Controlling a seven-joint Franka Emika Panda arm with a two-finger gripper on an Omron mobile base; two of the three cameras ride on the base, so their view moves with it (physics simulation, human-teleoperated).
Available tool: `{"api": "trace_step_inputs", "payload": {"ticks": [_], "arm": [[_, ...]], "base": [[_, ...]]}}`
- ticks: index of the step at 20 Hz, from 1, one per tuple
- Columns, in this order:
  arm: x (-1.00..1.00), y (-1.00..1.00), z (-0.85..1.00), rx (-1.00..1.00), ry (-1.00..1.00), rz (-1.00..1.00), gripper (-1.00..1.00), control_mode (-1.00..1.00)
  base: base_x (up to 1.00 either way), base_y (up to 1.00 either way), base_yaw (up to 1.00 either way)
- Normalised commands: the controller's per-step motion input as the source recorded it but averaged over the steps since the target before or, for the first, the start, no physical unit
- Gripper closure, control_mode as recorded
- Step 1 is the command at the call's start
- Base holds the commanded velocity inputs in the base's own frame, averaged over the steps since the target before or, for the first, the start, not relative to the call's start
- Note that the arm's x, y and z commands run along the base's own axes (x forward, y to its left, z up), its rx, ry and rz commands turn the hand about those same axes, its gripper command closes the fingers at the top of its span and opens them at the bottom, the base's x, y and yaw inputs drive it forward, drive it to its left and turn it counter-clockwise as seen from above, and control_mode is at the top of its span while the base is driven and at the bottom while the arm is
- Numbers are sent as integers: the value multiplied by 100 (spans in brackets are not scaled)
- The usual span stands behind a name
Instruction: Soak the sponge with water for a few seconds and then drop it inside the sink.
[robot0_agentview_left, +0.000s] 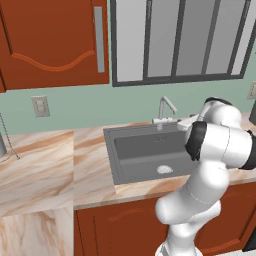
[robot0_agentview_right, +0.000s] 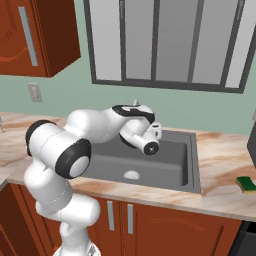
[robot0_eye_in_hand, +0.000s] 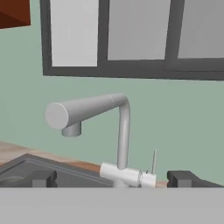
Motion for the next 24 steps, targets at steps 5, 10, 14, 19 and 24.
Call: {"api": "trace_step_inputs", "payload": {"ticks": [5,10,14,19,24], "arm": [[18,0,-2,0,0,0,-100,-100],[20,0,-3,0,0,0,-100,-100],[18,0,-9,0,0,0,-100,-100],[14,0,-16,0,0,0,-100,-100],[9,0,-20,0,0,0,-100,-100]], "base": [[0,0,0],[0,0,0],[0,0,0],[0,0,0],[0,0,0]]}}
